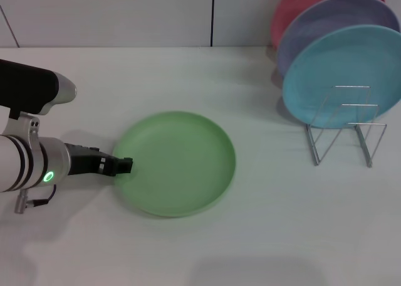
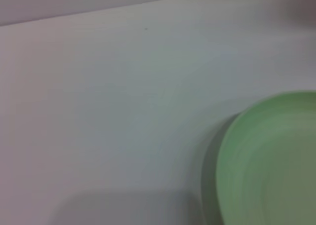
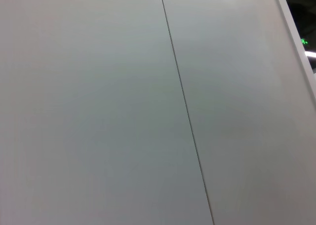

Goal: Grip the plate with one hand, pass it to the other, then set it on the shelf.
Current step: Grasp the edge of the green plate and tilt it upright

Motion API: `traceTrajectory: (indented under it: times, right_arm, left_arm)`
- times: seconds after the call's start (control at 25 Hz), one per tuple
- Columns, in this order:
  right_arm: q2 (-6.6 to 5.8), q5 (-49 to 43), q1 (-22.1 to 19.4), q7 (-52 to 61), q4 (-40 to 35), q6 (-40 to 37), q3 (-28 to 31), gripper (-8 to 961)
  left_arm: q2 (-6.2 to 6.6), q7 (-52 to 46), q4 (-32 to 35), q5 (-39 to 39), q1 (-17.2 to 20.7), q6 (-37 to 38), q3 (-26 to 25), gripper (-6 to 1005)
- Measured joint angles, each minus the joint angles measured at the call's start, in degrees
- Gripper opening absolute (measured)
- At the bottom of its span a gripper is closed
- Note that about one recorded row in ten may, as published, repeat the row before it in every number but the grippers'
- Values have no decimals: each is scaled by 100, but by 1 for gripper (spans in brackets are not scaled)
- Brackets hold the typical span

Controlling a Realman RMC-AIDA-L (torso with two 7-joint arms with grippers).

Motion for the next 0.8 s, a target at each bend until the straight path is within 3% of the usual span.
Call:
traceTrajectory:
  times: [0.6,0.8]
  right_arm:
    - [0,3,0,-15,17,-1,0,789]
    - [0,2,0,-2,2,-2,0,789]
  left_arm:
    - [-2,-16,174,28,-174,-177,18,758]
    - [0,-90,229,72,-346,-418,1,659]
